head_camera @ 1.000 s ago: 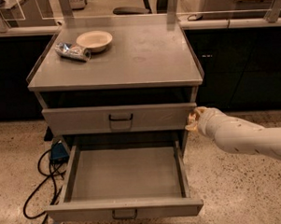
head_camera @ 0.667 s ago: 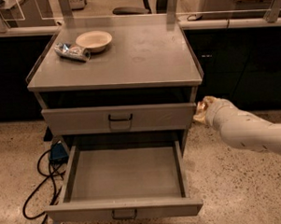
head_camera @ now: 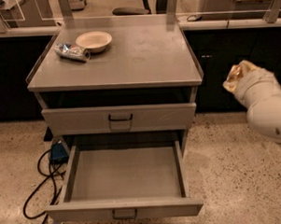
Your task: Pick orange can from middle drawer and place on counter
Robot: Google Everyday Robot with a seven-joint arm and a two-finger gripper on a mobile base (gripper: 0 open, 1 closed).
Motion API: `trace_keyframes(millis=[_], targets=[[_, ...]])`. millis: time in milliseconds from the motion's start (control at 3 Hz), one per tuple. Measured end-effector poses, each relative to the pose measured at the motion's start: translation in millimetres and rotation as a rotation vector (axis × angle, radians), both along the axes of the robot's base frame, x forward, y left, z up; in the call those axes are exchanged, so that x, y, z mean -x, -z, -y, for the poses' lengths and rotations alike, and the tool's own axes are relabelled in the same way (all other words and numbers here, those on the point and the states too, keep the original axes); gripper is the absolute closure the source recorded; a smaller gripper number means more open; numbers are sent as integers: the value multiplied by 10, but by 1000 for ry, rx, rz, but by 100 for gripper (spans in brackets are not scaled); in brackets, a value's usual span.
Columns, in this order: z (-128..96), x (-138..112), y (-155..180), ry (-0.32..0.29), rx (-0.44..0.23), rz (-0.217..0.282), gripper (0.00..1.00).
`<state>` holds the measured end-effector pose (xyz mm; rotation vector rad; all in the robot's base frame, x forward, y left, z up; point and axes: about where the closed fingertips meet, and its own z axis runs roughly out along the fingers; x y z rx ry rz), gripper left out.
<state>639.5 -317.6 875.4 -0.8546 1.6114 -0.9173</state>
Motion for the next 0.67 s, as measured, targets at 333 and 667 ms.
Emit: trace_keyframes(millis=[333, 667], targets=[[-19, -112, -671, 29, 37, 99, 100], [-533, -564, -1135, -59, 85, 133, 100]])
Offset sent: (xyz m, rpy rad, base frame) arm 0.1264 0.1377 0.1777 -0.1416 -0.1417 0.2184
